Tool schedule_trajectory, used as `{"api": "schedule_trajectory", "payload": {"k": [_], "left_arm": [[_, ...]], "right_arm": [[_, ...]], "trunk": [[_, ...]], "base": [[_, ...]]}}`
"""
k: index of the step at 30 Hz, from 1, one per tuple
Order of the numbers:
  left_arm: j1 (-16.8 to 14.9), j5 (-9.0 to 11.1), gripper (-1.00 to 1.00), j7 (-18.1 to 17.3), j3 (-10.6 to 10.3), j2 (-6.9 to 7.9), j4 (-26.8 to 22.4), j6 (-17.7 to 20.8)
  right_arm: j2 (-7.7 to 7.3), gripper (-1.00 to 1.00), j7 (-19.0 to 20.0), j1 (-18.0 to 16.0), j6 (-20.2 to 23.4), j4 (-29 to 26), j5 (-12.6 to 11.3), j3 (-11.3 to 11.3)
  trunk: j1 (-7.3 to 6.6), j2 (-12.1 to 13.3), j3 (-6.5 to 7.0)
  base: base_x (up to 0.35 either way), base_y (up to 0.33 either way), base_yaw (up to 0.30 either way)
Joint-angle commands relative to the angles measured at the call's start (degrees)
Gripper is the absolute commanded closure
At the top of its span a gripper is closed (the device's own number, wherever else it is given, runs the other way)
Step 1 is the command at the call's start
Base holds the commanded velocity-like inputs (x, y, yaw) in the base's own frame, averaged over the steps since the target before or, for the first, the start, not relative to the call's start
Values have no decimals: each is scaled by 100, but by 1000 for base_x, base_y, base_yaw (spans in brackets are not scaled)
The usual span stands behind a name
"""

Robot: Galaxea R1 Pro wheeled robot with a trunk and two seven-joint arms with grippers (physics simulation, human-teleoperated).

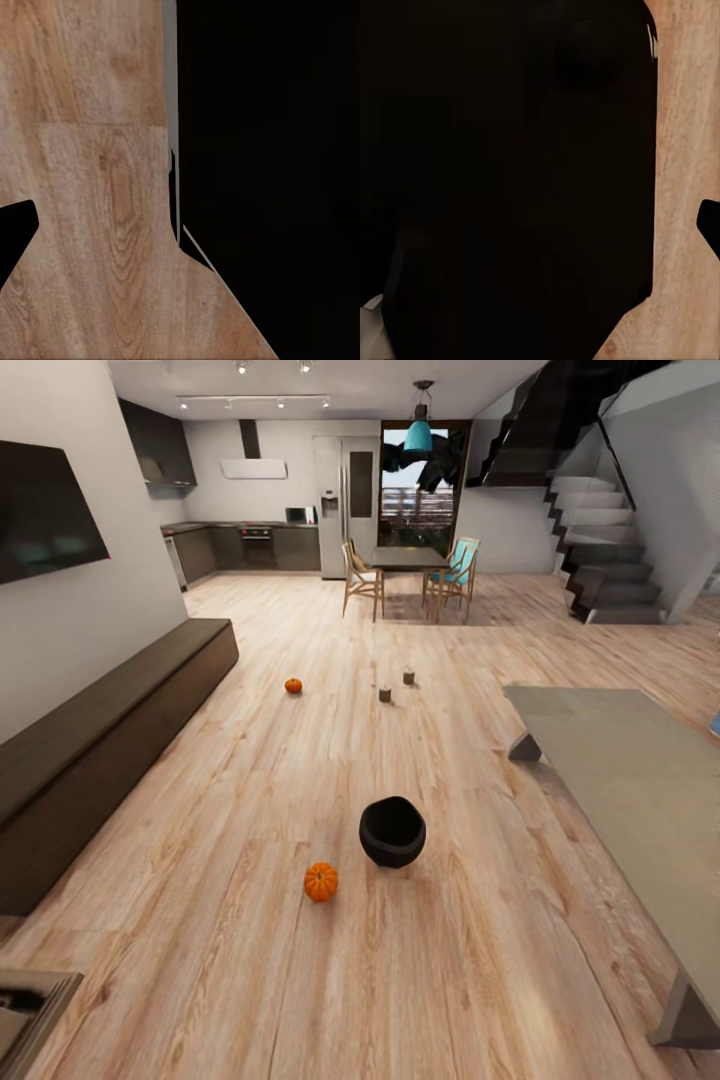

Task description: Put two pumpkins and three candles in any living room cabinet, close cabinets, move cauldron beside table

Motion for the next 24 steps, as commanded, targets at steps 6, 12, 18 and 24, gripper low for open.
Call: {"api": "schedule_trajectory", "payload": {"k": [6, 12, 18, 24], "left_arm": [[3, 0, -100, 1, -2, 1, -8, -11], [3, 0, -100, 1, -2, 1, -7, -11], [3, 0, -100, 1, -2, 1, -7, -11], [3, 0, -100, 1, -1, 1, -6, -11]], "right_arm": [[4, -100, 6, -9, -41, 25, -37, 2], [5, -100, 6, -9, -41, 25, -37, 2], [4, -100, 6, -9, -41, 24, -37, 2], [6, -100, 6, -9, -41, 24, -37, 2]], "trunk": [[0, -2, 52], [0, -2, 108], [0, -2, 163], [0, -2, 219]], "base": [[0, 0, -5], [0, 0, 0], [0, 0, 0], [0, 0, 0]]}}
